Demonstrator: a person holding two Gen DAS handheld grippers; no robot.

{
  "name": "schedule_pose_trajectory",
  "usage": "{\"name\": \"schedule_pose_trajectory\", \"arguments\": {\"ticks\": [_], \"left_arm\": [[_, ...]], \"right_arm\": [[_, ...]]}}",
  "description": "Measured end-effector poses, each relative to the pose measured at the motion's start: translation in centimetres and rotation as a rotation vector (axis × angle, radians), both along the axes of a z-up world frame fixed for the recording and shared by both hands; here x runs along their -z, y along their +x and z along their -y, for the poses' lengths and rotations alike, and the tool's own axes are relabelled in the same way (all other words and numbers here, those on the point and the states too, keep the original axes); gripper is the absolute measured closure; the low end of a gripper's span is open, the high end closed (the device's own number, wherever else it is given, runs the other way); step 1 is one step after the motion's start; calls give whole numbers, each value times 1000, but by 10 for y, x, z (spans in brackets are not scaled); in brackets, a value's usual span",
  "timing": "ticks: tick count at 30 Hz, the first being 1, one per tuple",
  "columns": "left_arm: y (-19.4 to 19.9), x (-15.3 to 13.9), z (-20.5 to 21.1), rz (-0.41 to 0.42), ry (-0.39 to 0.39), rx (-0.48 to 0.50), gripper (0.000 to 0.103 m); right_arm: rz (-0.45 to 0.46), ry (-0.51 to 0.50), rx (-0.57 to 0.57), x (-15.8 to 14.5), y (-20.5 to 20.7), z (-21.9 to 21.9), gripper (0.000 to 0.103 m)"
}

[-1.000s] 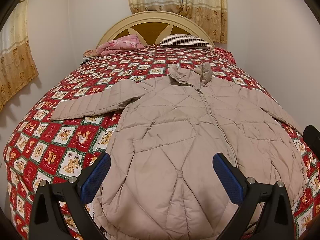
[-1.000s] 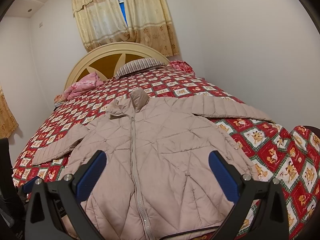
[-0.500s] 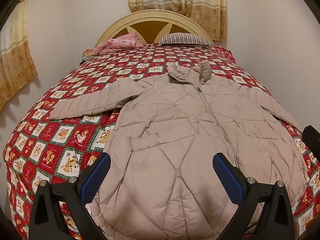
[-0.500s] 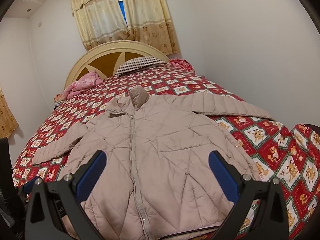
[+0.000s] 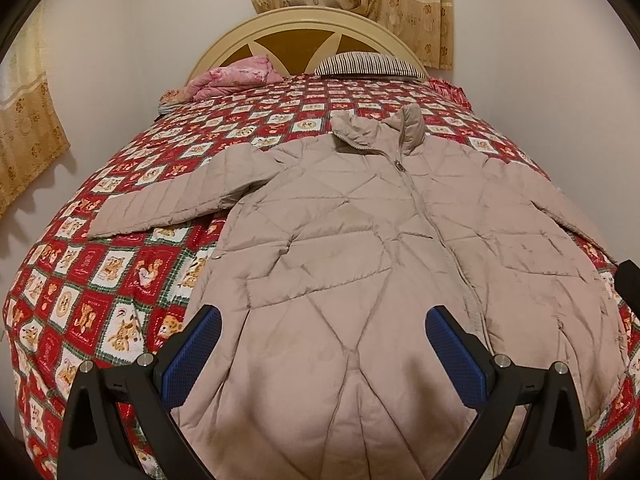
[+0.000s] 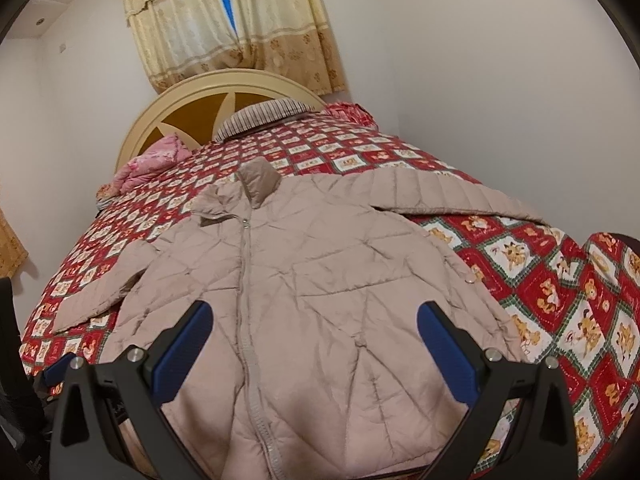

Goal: Fold large clothes
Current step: 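Grasp the jacket sleeve with the right gripper and fold it across the body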

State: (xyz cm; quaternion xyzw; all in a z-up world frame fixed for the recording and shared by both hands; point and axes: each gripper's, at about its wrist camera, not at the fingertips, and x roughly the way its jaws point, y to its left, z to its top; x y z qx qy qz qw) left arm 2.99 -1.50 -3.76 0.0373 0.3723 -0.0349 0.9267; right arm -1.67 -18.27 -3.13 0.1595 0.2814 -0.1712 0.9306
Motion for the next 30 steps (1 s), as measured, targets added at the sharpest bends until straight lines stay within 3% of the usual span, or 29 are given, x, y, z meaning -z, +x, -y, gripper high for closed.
{"name": "schedule_pose_trajectory", "arguments": {"ticks": [3,7,12,15,18,21,23,26,30], "left_arm": [[14,3,-1,-2,-6,22,1],[49,1,-17,15,-86,44,1],[108,3,-38,95,-78,-95,1],[137,19,-48,95,-78,-151,1],[154,41,-56,54,-92,-178,1],[164,63,-65,-22,-163,-197,1],[170,77,-71,-77,-195,-211,1],[171,86,-68,-104,-203,-218,1],[175,90,-55,-116,-112,-217,1]], "right_arm": [[-19,28,5,7,8,12,0],[-42,68,26,17,17,44,0],[-61,173,153,22,21,131,0],[-59,217,267,20,16,198,0],[-18,384,372,29,3,271,17],[40,636,488,58,-14,345,24],[64,739,541,74,-23,370,24],[55,775,580,88,-21,391,24],[40,833,613,105,-7,408,24]]}}
